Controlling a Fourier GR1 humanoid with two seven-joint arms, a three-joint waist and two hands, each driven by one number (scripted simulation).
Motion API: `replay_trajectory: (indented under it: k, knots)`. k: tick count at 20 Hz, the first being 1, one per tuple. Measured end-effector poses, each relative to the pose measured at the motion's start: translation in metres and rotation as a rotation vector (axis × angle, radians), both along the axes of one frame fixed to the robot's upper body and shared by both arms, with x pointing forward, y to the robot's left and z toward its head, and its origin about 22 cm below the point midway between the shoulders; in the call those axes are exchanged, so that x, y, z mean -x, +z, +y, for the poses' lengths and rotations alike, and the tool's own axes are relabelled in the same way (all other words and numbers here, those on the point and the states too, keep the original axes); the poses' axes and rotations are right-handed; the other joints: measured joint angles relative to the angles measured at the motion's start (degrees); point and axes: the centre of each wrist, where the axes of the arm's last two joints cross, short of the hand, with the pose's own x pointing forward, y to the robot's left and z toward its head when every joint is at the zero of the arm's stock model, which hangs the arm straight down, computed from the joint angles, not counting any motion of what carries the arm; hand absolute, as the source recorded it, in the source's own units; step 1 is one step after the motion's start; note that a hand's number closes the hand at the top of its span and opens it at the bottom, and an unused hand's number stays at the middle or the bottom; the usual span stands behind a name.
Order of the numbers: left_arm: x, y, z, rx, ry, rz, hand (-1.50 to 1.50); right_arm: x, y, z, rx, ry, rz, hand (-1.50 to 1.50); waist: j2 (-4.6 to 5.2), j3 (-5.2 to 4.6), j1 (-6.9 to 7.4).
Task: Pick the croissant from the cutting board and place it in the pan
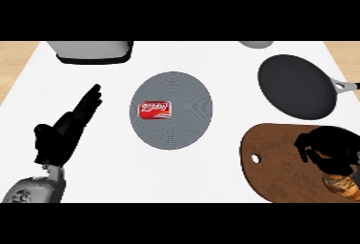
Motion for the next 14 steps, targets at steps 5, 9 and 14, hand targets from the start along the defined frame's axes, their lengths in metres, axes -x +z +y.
replay_trajectory:
  k: [5, 9, 14]
  knots:
    - [0.006, -0.006, 0.01, -0.006, 0.037, 0.02, 0.0, 0.023, -0.009, 0.05, -0.253, -0.049, -0.243, 1.5, -0.6, 0.18, -2.39]
    - [0.009, -0.006, 0.012, -0.01, 0.052, 0.02, 0.0, 0.041, 0.016, 0.077, -0.405, -0.086, -0.497, 1.5, -0.79, 0.23, -2.97]
    - [0.011, -0.007, 0.011, -0.008, 0.043, 0.015, 0.0, 0.076, 0.056, 0.092, -0.552, -0.129, -0.769, 1.5, -0.54, 0.25, -2.56]
